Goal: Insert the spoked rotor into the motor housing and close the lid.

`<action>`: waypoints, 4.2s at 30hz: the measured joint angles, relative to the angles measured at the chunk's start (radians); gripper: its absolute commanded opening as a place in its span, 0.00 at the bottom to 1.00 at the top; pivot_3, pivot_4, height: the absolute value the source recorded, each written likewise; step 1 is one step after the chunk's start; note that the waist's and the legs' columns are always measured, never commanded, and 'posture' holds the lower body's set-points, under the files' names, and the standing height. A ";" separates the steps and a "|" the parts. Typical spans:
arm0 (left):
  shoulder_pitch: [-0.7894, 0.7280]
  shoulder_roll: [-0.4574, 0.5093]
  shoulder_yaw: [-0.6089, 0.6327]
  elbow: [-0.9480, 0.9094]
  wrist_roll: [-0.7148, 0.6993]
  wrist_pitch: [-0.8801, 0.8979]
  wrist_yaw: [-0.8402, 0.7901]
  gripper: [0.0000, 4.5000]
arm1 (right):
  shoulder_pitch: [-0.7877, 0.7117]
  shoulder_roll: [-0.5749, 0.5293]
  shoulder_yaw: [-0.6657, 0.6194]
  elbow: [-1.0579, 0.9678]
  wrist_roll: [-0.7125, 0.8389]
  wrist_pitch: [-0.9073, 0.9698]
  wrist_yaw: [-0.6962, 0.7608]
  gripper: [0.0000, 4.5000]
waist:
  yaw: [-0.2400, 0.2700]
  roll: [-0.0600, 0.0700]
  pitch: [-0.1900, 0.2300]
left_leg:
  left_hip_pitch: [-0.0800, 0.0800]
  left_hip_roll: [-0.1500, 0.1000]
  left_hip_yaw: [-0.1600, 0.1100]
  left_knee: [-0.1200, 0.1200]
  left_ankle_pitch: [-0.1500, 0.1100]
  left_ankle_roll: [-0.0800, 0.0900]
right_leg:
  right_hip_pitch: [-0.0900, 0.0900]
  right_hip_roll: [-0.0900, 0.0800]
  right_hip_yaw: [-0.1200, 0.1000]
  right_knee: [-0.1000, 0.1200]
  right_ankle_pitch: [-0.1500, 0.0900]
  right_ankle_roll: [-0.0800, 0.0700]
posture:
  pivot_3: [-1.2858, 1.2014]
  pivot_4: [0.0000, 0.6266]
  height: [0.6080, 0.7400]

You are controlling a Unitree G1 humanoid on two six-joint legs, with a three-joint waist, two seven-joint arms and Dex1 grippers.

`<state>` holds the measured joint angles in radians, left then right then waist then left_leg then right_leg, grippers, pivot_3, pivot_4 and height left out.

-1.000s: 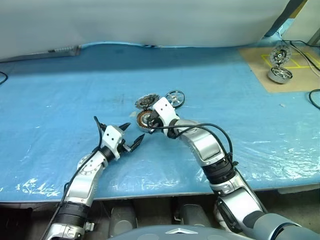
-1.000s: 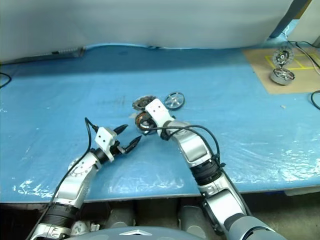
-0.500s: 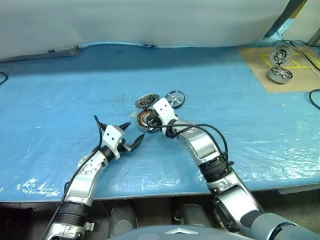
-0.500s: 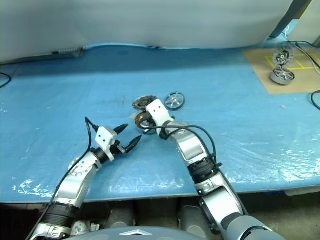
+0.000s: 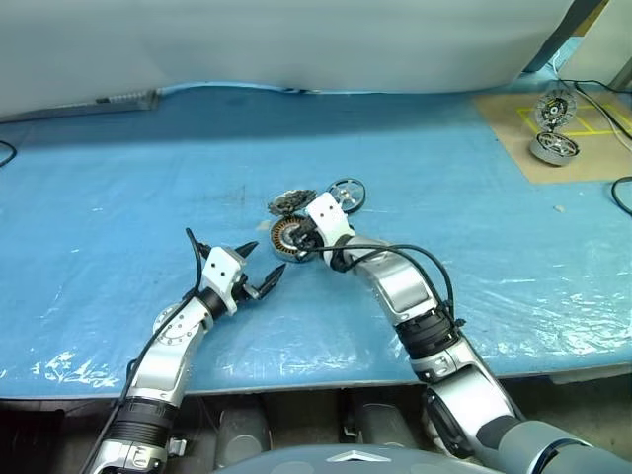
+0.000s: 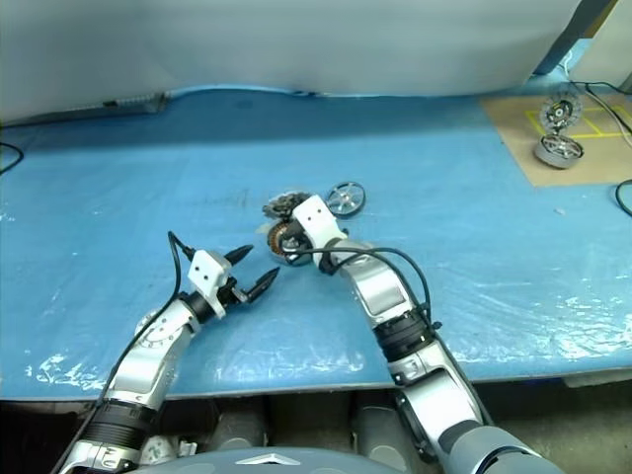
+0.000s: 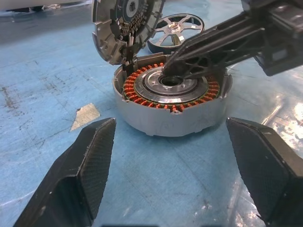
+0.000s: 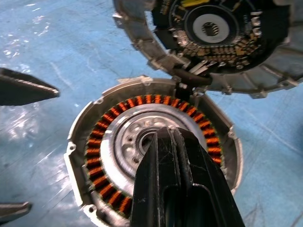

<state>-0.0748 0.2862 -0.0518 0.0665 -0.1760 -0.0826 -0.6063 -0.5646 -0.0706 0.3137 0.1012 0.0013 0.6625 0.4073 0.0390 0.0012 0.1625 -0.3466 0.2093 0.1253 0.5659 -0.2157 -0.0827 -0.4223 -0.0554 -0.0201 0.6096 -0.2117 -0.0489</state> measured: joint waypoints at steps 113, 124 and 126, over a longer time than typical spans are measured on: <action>-0.011 -0.008 -0.017 0.024 0.002 0.003 0.011 0.88 | -0.080 -0.239 0.092 -0.222 0.033 0.153 0.189 0.36 | 0.004 0.000 0.001 | -0.002 0.001 0.000 0.002 0.000 0.001 | -0.001 0.001 0.000 -0.001 0.001 -0.001 | 0.52 0.24 1.00; -0.021 -0.008 -0.018 0.036 0.003 -0.007 0.011 0.88 | -0.078 -0.221 0.036 -0.224 0.043 0.194 0.171 0.66 | 0.005 0.000 0.001 | -0.002 0.001 0.000 0.002 0.000 0.001 | -0.001 0.001 0.000 -0.001 0.001 -0.001 | 0.52 0.24 1.00; -0.021 -0.008 -0.017 0.037 0.003 -0.007 0.011 0.88 | -0.078 -0.201 -0.008 -0.242 0.055 0.209 0.149 0.54 | 0.005 0.000 0.001 | -0.002 0.001 0.000 0.002 0.000 0.001 | -0.001 0.001 0.000 0.000 0.001 -0.001 | 0.52 0.24 1.00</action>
<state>-0.0958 0.2780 -0.0693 0.1040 -0.1728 -0.0895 -0.5950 -0.6428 -0.2716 0.3059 -0.1405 0.0563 0.8713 0.5562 0.0436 0.0011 0.1632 -0.3488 0.2104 0.1254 0.5682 -0.2157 -0.0819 -0.4235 -0.0549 -0.0205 0.6092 -0.2106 -0.0500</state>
